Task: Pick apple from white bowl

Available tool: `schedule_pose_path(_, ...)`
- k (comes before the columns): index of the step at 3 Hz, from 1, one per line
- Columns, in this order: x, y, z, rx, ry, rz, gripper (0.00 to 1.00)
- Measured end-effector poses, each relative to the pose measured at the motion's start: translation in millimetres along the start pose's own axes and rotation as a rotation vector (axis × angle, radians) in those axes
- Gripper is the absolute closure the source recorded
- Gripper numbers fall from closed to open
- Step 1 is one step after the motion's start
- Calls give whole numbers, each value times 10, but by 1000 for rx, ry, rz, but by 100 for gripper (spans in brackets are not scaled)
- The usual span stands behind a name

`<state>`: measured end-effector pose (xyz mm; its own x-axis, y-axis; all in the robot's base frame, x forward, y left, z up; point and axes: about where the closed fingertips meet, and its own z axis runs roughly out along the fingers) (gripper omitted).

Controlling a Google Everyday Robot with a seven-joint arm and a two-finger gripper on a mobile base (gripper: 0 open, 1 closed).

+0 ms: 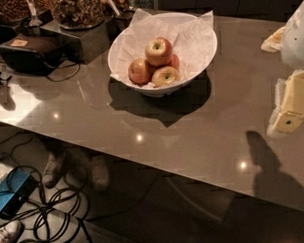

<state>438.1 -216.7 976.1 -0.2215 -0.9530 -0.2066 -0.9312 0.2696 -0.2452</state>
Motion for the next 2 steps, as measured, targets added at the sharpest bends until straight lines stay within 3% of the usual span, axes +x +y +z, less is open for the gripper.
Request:
schedule_pose_path(1, 0, 0, 0, 0, 0, 0, 0)
schedule_pose_path(2, -152, -129, 43, -41, 5, 38, 0)
